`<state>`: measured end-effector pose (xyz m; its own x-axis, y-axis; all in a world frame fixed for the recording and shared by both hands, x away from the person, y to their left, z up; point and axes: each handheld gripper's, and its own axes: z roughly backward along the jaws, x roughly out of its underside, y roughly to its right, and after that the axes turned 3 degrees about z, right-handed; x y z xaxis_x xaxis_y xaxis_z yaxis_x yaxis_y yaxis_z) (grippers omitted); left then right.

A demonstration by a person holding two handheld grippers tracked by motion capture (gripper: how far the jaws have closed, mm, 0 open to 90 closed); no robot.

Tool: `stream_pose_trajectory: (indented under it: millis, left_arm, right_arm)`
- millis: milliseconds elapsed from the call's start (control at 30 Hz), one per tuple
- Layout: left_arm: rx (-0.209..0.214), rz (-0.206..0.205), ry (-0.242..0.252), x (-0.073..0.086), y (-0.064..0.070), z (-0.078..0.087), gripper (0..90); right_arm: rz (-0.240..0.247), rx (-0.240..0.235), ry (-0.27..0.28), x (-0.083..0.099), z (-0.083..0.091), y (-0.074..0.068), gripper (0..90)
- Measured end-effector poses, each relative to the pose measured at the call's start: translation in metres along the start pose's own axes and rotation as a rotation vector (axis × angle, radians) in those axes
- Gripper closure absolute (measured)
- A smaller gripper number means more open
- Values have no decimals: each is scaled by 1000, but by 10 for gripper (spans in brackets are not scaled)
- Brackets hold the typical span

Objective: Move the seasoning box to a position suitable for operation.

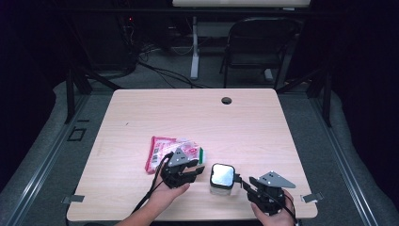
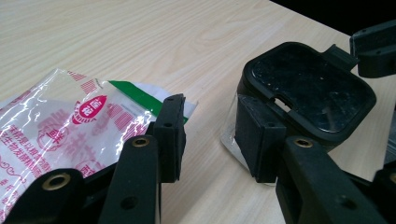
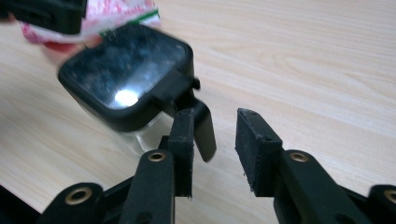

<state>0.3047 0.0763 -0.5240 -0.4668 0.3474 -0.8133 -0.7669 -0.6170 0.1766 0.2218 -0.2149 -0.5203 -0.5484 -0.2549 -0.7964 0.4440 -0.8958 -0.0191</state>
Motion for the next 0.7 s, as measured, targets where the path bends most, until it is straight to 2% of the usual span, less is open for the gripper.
stream_pose_trajectory:
  millis: [100,200,367,433,500,700]
  left_arm:
    - [5,-10,3,-1,1,1,646]
    - [7,-21,6,0,4,0,667]
    - [3,-32,-9,0,8,-1,709]
    - [16,-28,-12,-1,8,-1,719]
    - [15,-28,-12,-1,8,-1,720]
    - [13,-34,-15,-1,9,0,733]
  right_arm:
    - [-4,-4,-4,-3,1,0,691]
    - [6,14,-28,-3,-3,0,704]
    - [-11,-6,-38,-3,-10,0,733]
    - [19,11,-37,-5,-13,-2,754]
    - [22,16,-32,-5,-14,-3,756]
    - [-37,-4,-39,-12,-19,0,761]
